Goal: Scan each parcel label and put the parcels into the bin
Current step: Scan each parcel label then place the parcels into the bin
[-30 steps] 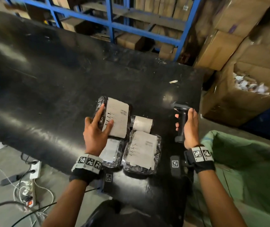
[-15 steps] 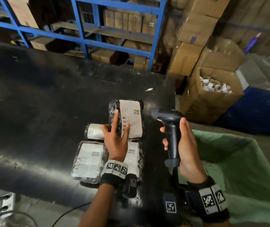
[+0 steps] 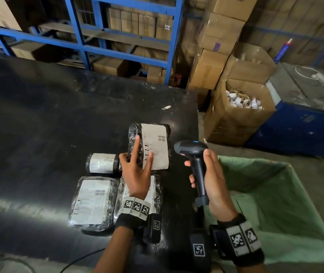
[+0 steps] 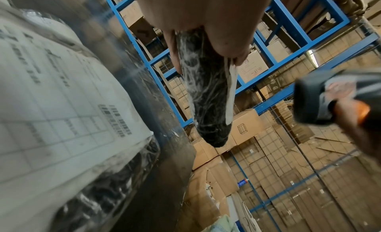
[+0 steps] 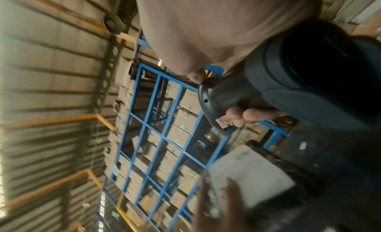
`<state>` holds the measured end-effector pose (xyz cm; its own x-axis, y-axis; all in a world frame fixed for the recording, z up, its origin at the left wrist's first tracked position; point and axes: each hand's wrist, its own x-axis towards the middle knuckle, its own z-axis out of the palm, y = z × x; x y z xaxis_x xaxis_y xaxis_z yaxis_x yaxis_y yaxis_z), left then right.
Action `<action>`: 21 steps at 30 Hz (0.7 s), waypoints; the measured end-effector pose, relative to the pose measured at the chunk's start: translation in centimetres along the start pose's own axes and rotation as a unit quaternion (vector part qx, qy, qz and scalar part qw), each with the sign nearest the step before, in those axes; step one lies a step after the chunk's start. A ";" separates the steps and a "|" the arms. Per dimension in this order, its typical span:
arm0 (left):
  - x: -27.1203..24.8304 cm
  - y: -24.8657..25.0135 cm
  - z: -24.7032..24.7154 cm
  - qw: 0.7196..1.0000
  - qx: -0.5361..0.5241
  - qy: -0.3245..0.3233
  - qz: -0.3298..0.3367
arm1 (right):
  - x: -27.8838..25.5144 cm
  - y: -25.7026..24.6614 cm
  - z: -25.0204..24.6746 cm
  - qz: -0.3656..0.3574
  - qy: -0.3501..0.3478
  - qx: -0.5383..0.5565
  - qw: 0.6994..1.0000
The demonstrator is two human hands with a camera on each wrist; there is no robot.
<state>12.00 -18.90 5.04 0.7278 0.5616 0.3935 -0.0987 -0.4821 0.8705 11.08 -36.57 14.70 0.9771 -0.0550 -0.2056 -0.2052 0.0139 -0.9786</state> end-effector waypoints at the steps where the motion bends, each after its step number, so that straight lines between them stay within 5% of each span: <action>1: 0.1 -0.3 0.0 1.000 0.006 0.002 0.001 | 0.6 1.6 -0.1 0.008 0.015 -0.020 1.000; 12: -0.1 -2.7 -1.3 0.999 0.010 -0.026 -0.028 | 0.8 24.0 -1.0 0.162 0.089 -0.117 0.976; 17: 0.0 -3.0 -1.9 0.995 0.000 -0.084 -0.060 | -1.4 25.5 0.4 0.171 0.087 -0.158 0.969; 21: 0.3 -3.0 -1.3 0.990 -0.026 -0.127 -0.055 | -1.0 21.4 0.4 0.072 0.132 -0.256 0.955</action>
<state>11.68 -16.38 2.91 0.8828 0.4182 0.2139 -0.0391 -0.3883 0.9207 5.72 -35.86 -6.05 0.9025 -0.3392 -0.2656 -0.4028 -0.4460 -0.7992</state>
